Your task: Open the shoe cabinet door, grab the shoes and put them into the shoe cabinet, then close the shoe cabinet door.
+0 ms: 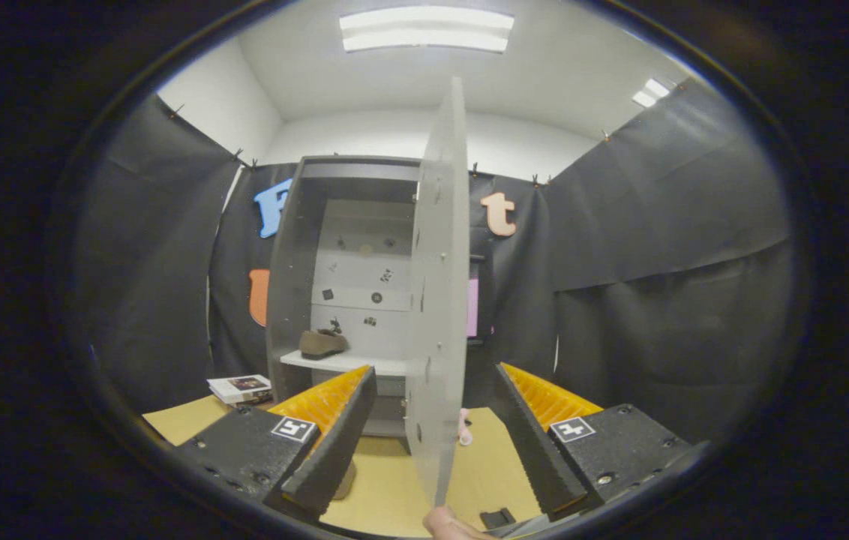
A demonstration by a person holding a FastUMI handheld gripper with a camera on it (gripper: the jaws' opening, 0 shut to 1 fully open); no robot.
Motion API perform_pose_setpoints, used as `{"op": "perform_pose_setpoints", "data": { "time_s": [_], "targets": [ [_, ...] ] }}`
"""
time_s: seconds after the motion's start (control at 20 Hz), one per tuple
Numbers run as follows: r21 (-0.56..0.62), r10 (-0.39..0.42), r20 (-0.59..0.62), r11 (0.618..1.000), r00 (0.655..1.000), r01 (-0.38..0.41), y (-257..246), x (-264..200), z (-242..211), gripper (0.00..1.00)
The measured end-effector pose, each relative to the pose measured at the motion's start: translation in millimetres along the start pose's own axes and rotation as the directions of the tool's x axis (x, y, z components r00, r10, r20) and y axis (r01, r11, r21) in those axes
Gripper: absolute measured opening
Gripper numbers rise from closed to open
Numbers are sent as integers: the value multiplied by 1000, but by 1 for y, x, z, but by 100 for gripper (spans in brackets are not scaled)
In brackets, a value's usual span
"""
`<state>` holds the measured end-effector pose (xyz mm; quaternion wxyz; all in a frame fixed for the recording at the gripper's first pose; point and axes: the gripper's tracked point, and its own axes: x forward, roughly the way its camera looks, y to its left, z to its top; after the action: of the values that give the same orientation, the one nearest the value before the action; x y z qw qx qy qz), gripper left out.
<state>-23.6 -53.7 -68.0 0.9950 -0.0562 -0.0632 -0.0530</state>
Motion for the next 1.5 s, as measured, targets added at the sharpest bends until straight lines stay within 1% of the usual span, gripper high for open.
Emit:
{"op": "perform_pose_setpoints", "data": {
  "time_s": [0.1, 0.25, 0.4, 0.6, 0.8, 1.0, 1.1, 1.2, 1.35, 1.4, 1.5],
  "targets": [
    [-1, 42, -42, 999, 998, -42, 31, 5, -24, 98],
    [28, 117, -70, 993, 991, -115, 76, 18, -55, 99],
    [72, 158, -130, 986, 979, -150, 109, 39, -95, 98],
    [150, 221, -232, 970, 947, -190, 142, 68, -140, 98],
    [167, 239, -312, 966, 919, -195, 163, 98, -187, 99],
    [174, 249, -391, 965, 886, -194, 185, 120, -248, 100],
    [162, 247, -442, 967, 862, -194, 195, 128, -284, 99],
    [185, 267, -458, 962, 848, -203, 207, 134, -308, 97],
    [176, 278, -508, 960, 815, -218, 219, 141, -346, 91],
    [167, 284, -517, 959, 807, -230, 225, 143, -353, 90],
    [147, 293, -533, 956, 794, -254, 237, 152, -367, 83]
  ]
}}
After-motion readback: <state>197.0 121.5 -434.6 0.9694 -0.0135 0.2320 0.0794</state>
